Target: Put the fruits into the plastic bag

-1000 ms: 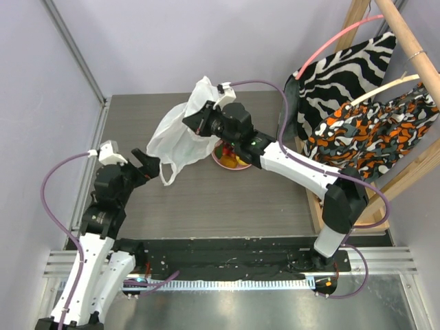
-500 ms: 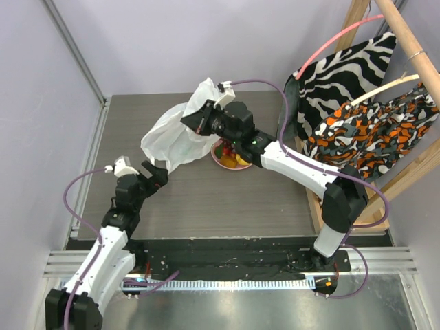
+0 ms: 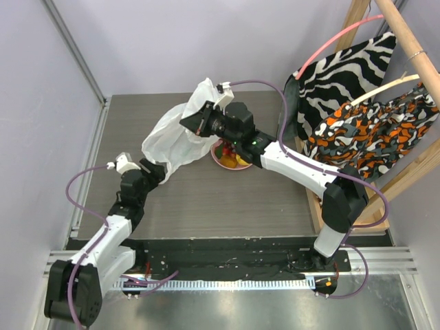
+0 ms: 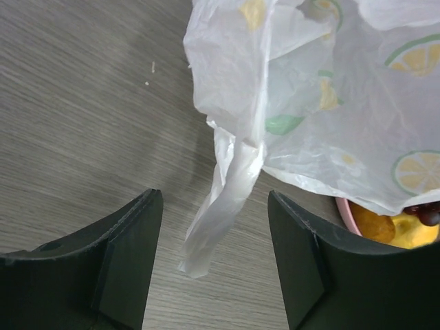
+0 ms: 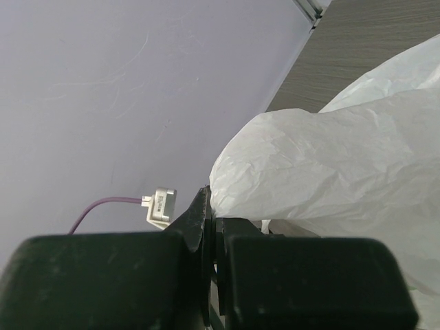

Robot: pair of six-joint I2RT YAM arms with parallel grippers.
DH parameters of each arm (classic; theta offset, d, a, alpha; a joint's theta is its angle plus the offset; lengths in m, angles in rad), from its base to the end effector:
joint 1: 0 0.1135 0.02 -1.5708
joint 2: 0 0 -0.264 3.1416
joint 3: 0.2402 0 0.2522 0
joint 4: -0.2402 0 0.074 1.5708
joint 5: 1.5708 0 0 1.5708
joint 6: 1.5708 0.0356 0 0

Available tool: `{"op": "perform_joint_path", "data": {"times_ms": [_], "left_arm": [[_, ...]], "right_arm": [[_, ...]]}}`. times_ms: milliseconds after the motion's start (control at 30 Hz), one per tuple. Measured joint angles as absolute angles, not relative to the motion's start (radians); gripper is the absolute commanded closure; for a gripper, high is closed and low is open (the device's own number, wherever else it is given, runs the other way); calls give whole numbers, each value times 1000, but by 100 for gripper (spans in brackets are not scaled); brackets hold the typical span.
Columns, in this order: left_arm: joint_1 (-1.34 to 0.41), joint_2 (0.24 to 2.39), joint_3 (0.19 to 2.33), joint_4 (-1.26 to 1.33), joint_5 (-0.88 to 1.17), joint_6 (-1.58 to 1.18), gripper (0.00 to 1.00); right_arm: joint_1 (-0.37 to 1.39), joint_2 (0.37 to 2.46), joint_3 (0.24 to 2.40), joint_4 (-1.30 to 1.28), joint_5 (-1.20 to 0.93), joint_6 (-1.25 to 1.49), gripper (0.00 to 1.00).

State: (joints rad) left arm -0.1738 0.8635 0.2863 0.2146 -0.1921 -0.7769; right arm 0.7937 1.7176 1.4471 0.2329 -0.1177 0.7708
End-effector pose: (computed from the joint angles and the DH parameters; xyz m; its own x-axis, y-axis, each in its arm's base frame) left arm 0.1867 -0.0259 0.1921 -0.2449 -0.6557 -0.7142 -0.2492 0.7544 -0.6072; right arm 0.2915 0.3024 0.3629 -0.5695 0.4077 -0.7138 -0.5486 0.4582 0.6994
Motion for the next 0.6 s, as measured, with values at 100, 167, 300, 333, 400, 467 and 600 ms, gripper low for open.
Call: {"op": "perform_joint_path", "data": {"times_ms": [100, 167, 300, 333, 400, 467, 600], "left_arm": [[-174, 914, 286, 231, -196, -778, 40], [-174, 932, 282, 255, -190, -778, 49], [-174, 946, 272, 308, -163, -776, 76], [-174, 947, 272, 316, -160, -775, 85], [-174, 947, 272, 326, -157, -772, 100], [-174, 936, 272, 323, -157, -771, 100], [-174, 850, 311, 220, -154, -769, 100]], "right_arm": [[792, 1718, 1447, 235, -123, 772, 99], [790, 1718, 1447, 237, -126, 773, 99], [788, 1718, 1447, 239, -128, 775, 99], [788, 1718, 1447, 239, -130, 775, 99], [787, 1718, 1447, 239, -134, 775, 99], [783, 1718, 1447, 239, -142, 774, 99], [765, 1730, 1450, 233, -182, 770, 99]]}}
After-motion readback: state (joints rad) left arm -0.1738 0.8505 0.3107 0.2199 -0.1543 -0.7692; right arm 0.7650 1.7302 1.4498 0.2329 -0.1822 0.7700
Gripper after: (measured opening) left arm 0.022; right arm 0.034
